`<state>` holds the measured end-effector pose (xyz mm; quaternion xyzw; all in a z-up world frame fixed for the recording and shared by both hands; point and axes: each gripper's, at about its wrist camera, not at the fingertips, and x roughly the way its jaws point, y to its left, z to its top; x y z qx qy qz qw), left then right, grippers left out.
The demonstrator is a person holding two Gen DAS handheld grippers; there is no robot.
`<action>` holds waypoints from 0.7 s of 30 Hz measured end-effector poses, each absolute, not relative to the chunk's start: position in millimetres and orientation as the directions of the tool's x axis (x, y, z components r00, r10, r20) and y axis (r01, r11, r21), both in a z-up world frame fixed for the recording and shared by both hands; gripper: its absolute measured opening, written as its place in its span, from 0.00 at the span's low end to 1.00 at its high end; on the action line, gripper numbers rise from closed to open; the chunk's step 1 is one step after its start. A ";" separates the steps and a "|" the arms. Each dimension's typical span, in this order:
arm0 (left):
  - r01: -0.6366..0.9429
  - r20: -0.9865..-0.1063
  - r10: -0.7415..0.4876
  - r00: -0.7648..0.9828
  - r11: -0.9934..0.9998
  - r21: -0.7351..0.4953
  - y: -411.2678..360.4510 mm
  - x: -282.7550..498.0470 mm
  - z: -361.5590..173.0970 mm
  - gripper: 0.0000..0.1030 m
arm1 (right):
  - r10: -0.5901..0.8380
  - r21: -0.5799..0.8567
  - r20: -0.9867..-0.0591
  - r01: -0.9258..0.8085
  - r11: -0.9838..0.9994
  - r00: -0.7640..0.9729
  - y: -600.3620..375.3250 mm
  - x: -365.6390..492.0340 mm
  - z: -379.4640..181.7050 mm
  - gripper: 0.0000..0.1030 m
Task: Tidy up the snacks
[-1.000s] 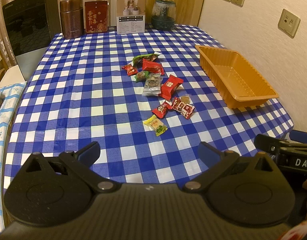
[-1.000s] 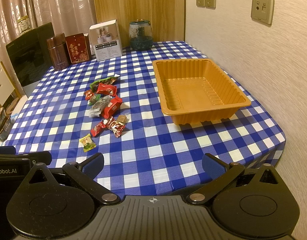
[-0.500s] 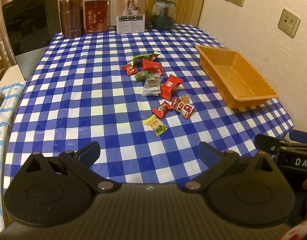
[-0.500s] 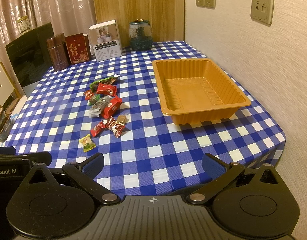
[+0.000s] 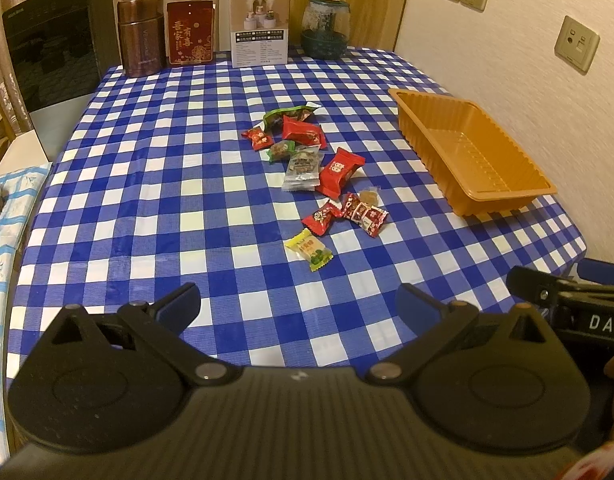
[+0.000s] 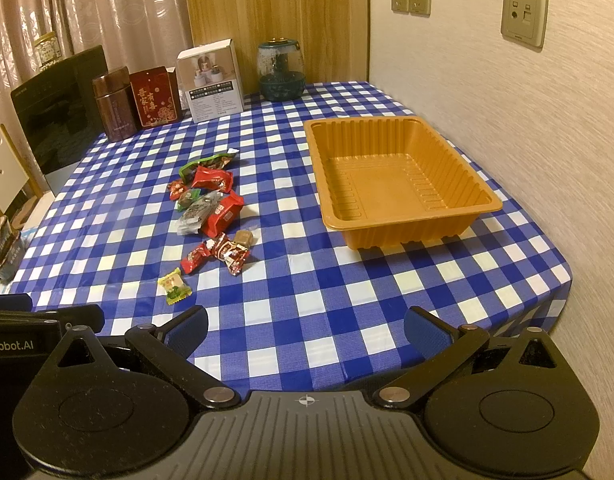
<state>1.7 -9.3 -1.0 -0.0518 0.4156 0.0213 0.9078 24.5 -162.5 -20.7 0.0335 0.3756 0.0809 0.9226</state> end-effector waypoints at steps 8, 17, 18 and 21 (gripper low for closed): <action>-0.083 -0.755 -0.007 0.656 0.993 -0.082 -9.3 1.9 -0.7 1.00 | 0.174 0.123 -0.687 -0.123 0.985 0.705 -163.4 25.0 -21.8 1.00; -0.073 -0.740 -0.045 0.672 0.989 -0.126 -3.2 8.6 6.5 1.00 | 0.192 0.139 -0.661 -0.132 0.981 0.725 -162.8 27.3 -16.1 1.00; -0.067 -0.736 -0.053 0.674 0.989 -0.132 -0.9 10.6 8.5 1.00 | 0.196 0.140 -0.657 -0.138 0.981 0.728 -162.5 28.9 -14.7 1.00; -0.057 -0.726 -0.083 0.683 0.984 -0.167 9.5 19.5 14.1 1.00 | 0.207 0.141 -0.647 -0.151 0.978 0.734 -161.4 36.3 -12.2 1.00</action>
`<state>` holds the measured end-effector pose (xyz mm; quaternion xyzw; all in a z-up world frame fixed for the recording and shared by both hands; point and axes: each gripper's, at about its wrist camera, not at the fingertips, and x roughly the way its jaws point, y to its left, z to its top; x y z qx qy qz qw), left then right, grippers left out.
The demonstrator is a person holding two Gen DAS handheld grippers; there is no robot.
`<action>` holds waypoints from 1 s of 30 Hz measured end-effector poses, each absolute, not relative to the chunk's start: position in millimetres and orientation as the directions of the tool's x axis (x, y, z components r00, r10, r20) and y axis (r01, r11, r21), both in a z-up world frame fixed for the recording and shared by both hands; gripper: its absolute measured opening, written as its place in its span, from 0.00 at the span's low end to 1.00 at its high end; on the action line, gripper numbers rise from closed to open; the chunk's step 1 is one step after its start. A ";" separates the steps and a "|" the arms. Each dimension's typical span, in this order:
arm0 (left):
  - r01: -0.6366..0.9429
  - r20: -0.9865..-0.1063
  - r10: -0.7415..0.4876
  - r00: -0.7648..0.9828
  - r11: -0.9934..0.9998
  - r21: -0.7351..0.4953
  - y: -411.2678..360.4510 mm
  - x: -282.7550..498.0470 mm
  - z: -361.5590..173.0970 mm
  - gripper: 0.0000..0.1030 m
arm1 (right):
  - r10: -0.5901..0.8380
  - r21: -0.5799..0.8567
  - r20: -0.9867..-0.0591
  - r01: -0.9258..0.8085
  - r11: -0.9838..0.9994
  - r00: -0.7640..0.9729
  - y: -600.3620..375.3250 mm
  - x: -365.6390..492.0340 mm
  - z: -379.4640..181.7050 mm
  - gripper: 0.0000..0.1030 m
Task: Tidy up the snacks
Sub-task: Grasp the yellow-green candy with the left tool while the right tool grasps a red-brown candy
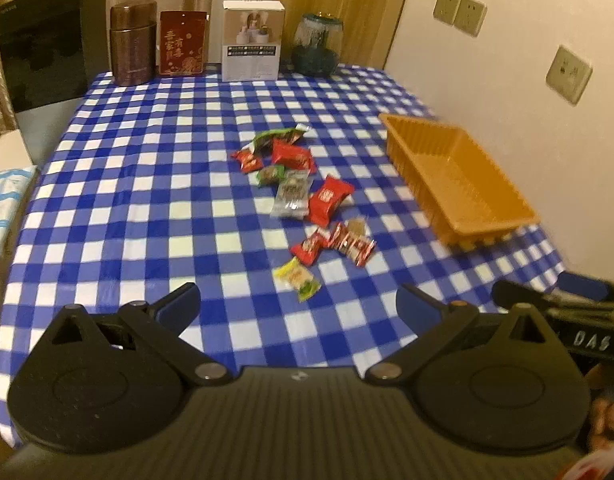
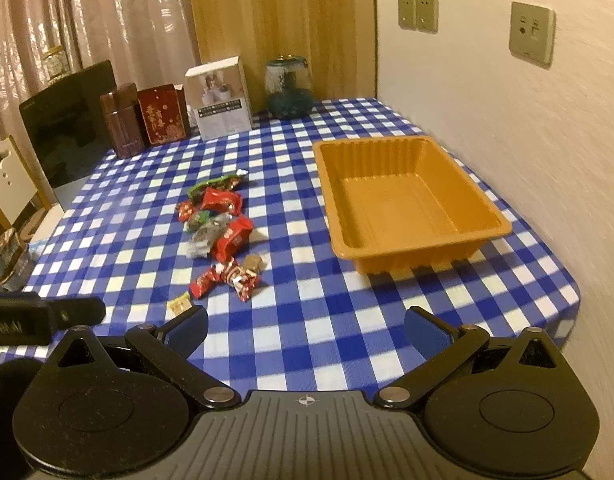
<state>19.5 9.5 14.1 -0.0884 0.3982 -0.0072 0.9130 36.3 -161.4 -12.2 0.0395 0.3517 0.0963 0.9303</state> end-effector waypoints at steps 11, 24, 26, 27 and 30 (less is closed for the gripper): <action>0.035 -0.688 -0.147 0.710 0.984 -0.175 46.9 57.6 15.2 1.00 | 0.256 0.145 -0.639 -0.214 0.966 0.725 -146.5 65.1 -20.5 1.00; 0.202 -0.716 -0.187 0.673 0.977 -0.065 52.1 84.3 -32.0 0.97 | 0.268 0.113 -0.647 -0.257 0.960 0.714 -128.7 91.5 -43.7 1.00; 0.217 -0.728 -0.194 0.658 0.974 -0.063 52.5 89.1 -41.5 0.95 | 0.275 0.114 -0.647 -0.266 0.957 0.711 -127.9 94.7 -46.5 0.99; 0.220 -0.731 -0.198 0.653 0.973 -0.067 52.6 90.9 -45.4 0.93 | 0.278 0.114 -0.649 -0.271 0.956 0.708 -127.3 97.2 -48.5 0.92; 0.248 -0.741 -0.225 0.633 0.965 -0.081 50.3 97.2 -56.6 0.89 | 0.295 0.124 -0.666 -0.287 0.950 0.686 -123.8 107.2 -55.8 0.83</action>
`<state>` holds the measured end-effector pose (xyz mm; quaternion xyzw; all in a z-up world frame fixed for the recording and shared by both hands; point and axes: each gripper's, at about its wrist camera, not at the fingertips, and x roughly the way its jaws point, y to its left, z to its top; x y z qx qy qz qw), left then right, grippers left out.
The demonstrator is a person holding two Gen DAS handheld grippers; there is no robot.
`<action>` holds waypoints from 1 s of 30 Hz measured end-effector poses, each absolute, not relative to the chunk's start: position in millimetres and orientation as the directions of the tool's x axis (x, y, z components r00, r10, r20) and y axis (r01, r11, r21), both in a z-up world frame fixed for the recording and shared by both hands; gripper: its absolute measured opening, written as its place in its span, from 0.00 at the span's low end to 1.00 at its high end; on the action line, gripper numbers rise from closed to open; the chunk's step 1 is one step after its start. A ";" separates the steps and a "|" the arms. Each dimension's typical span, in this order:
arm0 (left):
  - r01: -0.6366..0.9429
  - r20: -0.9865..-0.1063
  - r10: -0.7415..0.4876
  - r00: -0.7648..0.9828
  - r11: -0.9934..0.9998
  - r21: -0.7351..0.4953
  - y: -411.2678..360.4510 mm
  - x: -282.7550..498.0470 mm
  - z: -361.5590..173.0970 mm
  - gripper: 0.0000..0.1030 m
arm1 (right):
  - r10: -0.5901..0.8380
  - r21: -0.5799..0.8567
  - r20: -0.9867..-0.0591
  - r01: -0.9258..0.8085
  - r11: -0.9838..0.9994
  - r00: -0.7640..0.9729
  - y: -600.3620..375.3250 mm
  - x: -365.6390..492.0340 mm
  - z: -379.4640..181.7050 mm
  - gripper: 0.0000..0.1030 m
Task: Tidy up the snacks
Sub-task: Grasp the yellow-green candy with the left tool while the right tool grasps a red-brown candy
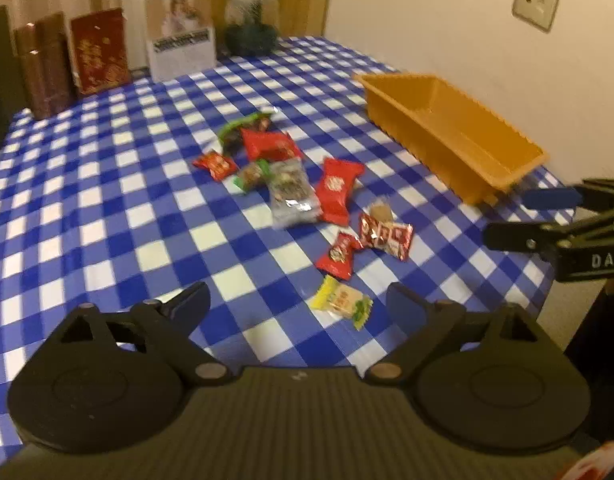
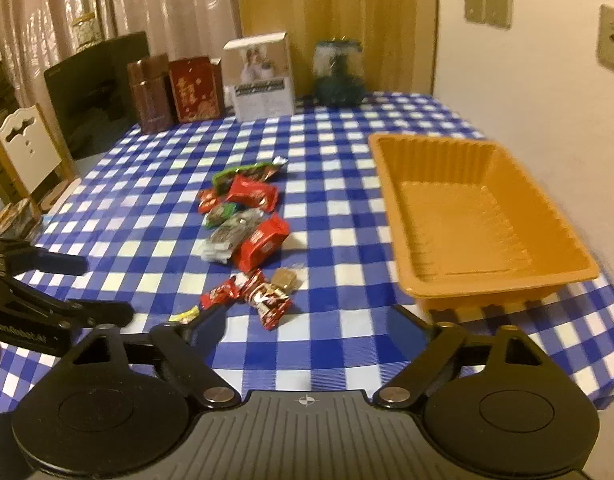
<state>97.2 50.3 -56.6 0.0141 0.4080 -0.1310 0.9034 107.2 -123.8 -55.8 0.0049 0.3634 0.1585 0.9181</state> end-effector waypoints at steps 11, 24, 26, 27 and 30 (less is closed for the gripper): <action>0.378 -0.772 -0.272 0.575 0.925 -0.044 27.7 120.2 -92.0 0.79 | 0.339 0.107 -0.685 -0.371 0.922 0.645 -112.0 136.2 -78.9 0.74; 0.523 -0.797 -0.303 0.522 0.852 0.018 9.7 131.4 -109.2 0.59 | 0.382 0.125 -0.702 -0.423 0.897 0.602 -103.7 151.7 -98.9 0.62; 0.534 -0.798 -0.310 0.516 0.845 0.016 9.7 132.6 -108.9 0.54 | 0.383 0.124 -0.704 -0.427 0.896 0.599 -102.7 152.4 -99.9 0.62; 0.537 -0.799 -0.313 0.514 0.843 0.016 9.4 133.0 -108.6 0.51 | 0.385 0.125 -0.703 -0.430 0.894 0.597 -102.3 152.2 -100.8 0.62; 0.543 -0.800 -0.318 0.509 0.839 0.012 8.8 132.8 -107.5 0.41 | 0.389 0.120 -0.704 -0.441 0.889 0.594 -99.6 152.9 -101.7 0.62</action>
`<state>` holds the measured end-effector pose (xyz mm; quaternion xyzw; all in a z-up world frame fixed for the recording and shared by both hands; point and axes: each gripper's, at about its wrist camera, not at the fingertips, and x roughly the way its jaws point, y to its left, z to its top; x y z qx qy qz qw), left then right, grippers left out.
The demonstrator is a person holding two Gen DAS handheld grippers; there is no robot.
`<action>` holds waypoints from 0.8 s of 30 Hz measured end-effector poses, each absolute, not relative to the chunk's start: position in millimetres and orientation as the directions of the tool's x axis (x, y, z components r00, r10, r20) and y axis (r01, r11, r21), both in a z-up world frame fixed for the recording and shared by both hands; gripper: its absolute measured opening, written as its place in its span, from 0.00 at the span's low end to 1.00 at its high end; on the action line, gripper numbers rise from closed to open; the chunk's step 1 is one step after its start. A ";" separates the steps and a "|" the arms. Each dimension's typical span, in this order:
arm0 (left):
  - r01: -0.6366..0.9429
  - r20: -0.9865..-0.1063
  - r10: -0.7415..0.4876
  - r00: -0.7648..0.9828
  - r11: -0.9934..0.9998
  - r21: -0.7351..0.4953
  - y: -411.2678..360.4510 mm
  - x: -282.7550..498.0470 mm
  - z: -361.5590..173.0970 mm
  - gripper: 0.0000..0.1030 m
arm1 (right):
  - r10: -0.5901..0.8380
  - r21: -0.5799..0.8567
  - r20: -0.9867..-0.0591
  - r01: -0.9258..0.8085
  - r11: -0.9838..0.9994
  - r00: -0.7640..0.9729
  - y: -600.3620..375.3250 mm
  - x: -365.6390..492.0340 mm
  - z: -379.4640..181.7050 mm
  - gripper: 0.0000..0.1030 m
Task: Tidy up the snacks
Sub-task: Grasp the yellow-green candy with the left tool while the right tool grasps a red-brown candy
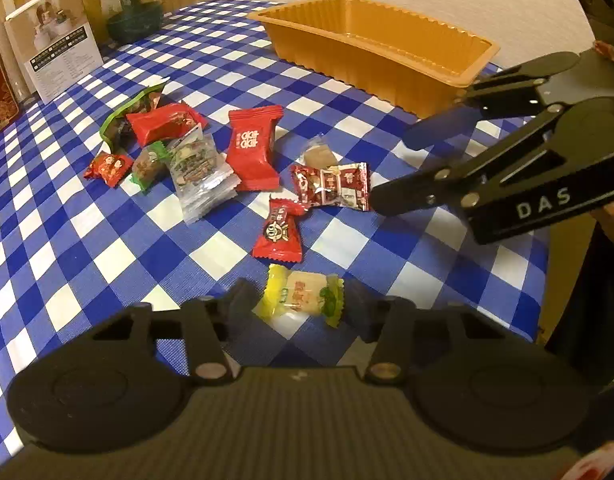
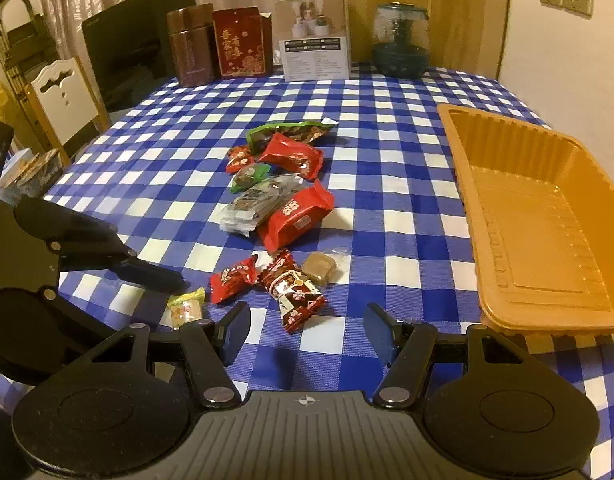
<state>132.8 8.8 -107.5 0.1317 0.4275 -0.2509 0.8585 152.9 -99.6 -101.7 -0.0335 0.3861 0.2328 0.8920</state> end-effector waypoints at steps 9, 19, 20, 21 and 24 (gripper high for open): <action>0.537 -0.799 -0.292 0.525 0.842 0.046 5.0 129.0 -105.0 0.25 | 0.394 0.105 -0.704 -0.462 0.881 0.591 -93.7 158.1 -106.7 0.62; 0.482 -0.790 -0.272 0.549 0.875 0.033 18.6 130.6 -98.0 0.25 | 0.411 0.079 -0.700 -0.509 0.857 0.584 -83.1 160.8 -111.1 0.62; 0.478 -0.790 -0.269 0.550 0.878 0.033 19.4 131.1 -97.8 0.25 | 0.408 0.064 -0.700 -0.517 0.853 0.586 -80.9 161.6 -111.7 0.62; 0.473 -0.790 -0.266 0.552 0.880 0.034 20.4 132.0 -97.7 0.25 | 0.404 0.053 -0.701 -0.523 0.851 0.588 -79.6 162.5 -112.8 0.62; 0.463 -0.788 -0.266 0.555 0.886 0.027 23.0 134.5 -96.6 0.25 | 0.395 0.024 -0.706 -0.537 0.843 0.588 -75.4 165.6 -116.8 0.57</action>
